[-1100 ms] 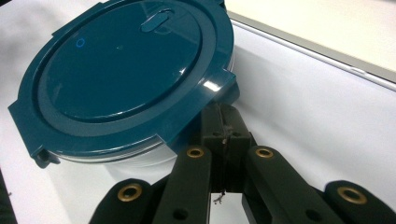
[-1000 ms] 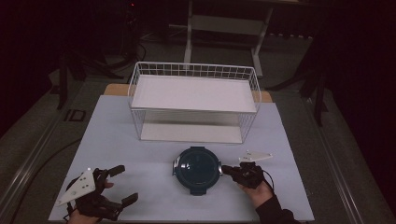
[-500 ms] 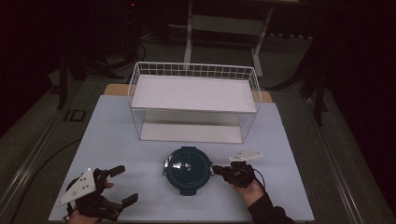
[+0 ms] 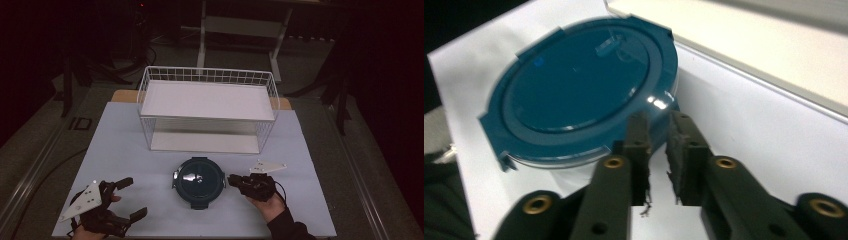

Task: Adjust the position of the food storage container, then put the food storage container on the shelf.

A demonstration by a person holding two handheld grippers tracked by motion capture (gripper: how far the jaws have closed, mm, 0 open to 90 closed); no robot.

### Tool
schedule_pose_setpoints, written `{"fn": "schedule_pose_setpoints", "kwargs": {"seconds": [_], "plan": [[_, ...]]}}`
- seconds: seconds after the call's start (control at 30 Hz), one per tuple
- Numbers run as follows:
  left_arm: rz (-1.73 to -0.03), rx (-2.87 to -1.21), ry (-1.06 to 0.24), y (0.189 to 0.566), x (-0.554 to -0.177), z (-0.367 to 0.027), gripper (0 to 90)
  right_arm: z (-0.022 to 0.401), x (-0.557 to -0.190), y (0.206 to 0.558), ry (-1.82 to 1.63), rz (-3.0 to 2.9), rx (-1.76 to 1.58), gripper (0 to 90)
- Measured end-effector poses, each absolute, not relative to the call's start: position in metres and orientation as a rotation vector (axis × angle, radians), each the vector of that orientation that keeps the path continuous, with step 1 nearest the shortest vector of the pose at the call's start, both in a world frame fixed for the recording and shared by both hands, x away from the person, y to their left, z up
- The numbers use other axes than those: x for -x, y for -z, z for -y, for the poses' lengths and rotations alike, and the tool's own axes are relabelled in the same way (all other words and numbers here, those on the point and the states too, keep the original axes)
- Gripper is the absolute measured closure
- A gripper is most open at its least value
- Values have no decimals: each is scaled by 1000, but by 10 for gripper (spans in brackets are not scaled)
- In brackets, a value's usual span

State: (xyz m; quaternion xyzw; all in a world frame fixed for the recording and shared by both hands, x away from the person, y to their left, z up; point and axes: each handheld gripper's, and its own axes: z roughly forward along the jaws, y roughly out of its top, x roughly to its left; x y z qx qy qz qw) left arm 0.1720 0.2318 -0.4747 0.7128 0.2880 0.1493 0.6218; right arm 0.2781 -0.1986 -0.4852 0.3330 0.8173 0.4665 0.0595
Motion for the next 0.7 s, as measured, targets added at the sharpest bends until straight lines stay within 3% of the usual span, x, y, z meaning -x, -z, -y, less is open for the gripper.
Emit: {"fn": "schedule_pose_setpoints", "kwargs": {"seconds": [0.13,0.17,0.23,0.3,0.4,0.43,0.47,0.7], "plan": [[-660,-1640,-339,475,-173,-231,10,203,-278,480,-1483,-2449,-1013,683],[-661,-1639,-335,475,-173,-230,10,204,-277,478,-1505,-2433,-999,586],[-661,-1636,-330,474,-173,-230,10,205,-274,474,-1523,-2406,-992,533],[-663,-1637,-332,474,-173,-229,10,204,-271,468,-1556,-2373,-961,361],[-669,-1641,-325,472,-173,-227,10,204,-269,465,-1599,-2355,-950,308],[-664,-1645,-323,471,-174,-226,10,204,-268,463,-1631,-2366,-919,190],[-657,-1653,-325,467,-174,-225,10,202,-266,461,-1636,-2378,-872,143],[-639,-1638,-315,449,-179,-222,10,199,-261,451,-1623,-2337,-780,134]]}}
